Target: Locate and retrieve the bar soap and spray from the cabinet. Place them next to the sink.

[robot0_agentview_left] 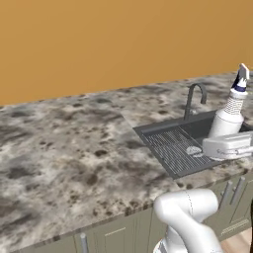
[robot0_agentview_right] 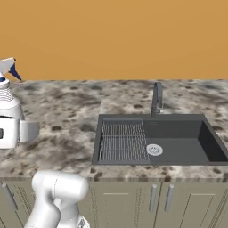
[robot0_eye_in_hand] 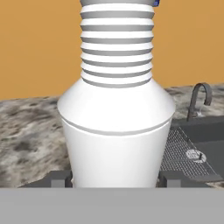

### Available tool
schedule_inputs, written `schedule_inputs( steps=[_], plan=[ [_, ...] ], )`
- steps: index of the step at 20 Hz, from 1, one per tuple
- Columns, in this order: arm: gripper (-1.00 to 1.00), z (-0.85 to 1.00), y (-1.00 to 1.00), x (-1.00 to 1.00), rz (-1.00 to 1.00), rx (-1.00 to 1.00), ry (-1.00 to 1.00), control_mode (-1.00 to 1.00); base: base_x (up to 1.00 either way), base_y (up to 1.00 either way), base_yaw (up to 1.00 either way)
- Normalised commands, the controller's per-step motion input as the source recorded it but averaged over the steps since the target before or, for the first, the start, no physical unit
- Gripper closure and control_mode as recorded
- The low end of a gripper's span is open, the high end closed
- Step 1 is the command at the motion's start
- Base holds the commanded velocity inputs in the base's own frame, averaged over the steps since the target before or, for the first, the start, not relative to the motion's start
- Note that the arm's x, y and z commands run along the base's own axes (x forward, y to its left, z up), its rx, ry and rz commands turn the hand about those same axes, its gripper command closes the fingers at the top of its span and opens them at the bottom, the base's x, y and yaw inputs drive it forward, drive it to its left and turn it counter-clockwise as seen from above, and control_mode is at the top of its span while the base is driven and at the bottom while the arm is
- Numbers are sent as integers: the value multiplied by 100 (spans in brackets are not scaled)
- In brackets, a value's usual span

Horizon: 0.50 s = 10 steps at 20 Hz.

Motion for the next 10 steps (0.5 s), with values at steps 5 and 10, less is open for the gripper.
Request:
schedule_inputs(
  steps=[5, 10],
  plan=[
    [100, -31, 1, 98, 20, 0, 1, -100, 0, 0, 0],
    [100, -79, -5, 90, 29, -8, -1, -100, 0, 0, 0]
  ],
)
